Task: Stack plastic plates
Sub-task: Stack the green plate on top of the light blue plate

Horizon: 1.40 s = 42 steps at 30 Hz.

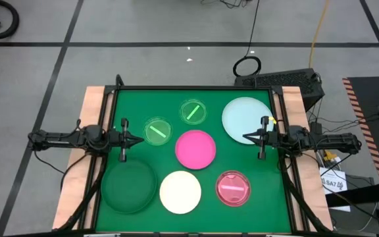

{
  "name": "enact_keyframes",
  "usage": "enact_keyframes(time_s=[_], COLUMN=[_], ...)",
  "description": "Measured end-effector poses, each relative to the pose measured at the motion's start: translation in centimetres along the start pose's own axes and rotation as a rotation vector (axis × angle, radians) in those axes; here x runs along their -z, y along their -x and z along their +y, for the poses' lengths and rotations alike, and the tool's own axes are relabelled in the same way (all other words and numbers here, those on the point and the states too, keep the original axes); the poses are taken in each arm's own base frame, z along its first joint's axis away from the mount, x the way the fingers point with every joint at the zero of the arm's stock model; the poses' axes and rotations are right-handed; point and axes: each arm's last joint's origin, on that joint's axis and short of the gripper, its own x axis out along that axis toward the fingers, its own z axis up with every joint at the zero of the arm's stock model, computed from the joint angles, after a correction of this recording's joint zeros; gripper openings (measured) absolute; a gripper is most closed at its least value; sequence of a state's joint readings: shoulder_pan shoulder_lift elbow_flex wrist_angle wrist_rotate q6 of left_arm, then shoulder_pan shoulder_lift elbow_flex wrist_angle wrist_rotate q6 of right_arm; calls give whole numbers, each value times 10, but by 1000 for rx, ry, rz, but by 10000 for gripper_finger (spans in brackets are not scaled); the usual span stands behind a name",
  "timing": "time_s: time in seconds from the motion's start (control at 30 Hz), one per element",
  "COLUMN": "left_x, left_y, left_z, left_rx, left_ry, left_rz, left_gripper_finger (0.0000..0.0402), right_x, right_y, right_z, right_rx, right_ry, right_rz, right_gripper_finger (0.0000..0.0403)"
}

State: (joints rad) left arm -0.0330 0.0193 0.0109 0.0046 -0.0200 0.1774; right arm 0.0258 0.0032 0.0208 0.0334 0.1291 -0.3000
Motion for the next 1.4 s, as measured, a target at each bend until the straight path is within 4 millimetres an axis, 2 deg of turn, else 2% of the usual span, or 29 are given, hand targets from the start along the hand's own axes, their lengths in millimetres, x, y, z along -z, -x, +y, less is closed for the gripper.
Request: enact_keyframes(time_s=[0.47, 0.73, 0.97, 1.07, 1.4], left_x=[-2, -11, -16, -28, -90], left_y=[0, 1, 2, 5, 21], left_z=[1, 2, 4, 6, 19], left_rx=[-13, -22, -45, -50, -76], left_ry=[4, 123, 94, 115, 187], left_rz=[-27, -119, -141, -136, 15], left_gripper_finger=[5, 5, 5, 5, 5], right_x=[0, 0, 0, 0, -2], right_y=[0, 0, 0, 0, 0], right_z=[0, 0, 0, 0, -1], right_rx=[0, 0, 0, 0, 7], right_ry=[0, 0, 0, 0, 21], right_rz=[0, 0, 0, 0, -20], right_gripper_finger=[9, 9, 9, 9, 9])
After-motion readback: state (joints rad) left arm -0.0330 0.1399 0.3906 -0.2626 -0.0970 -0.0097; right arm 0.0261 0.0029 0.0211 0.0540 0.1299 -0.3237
